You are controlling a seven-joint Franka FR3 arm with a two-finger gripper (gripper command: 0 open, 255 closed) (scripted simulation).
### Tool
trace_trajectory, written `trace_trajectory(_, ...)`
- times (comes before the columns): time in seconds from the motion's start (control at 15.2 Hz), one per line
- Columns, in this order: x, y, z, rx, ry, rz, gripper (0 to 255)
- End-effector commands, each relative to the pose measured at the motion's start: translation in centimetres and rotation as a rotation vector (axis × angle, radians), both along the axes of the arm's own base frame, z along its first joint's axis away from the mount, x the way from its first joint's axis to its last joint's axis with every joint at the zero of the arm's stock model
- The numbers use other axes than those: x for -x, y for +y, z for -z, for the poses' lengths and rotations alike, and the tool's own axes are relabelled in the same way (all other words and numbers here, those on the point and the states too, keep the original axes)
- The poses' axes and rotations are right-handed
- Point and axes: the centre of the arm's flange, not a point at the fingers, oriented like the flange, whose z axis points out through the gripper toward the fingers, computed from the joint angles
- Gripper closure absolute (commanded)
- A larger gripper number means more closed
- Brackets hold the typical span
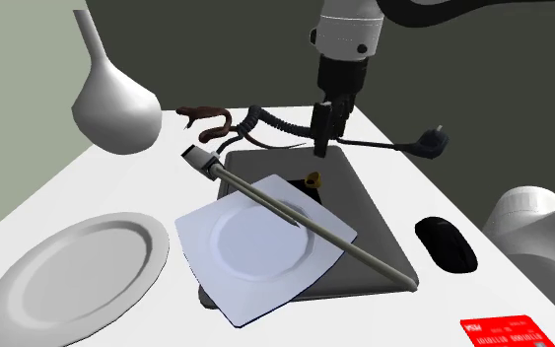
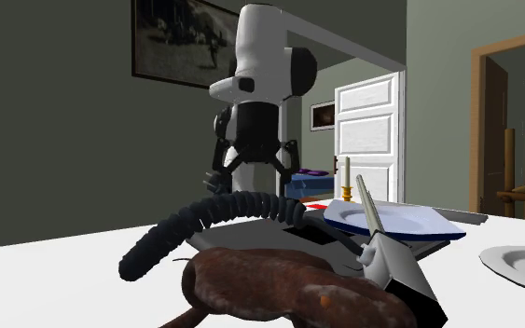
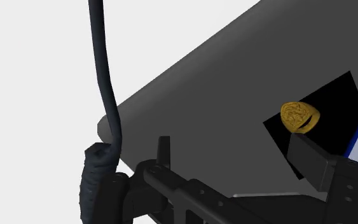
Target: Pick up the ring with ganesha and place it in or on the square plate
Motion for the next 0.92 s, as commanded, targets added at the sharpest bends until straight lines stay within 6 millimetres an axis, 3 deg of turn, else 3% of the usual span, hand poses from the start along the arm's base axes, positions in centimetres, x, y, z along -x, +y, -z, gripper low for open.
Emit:
trace_trajectory(0.0,0.6,2.8,-0.2,0.019,0.002,-0.047,0)
trace_trajectory(0.26,1.8,7.9,0.1,0.054,0.006,-0.13,0)
trace_trajectory(0.86,1.6,7.7,4.1,0.054,0.006,-0.13,0)
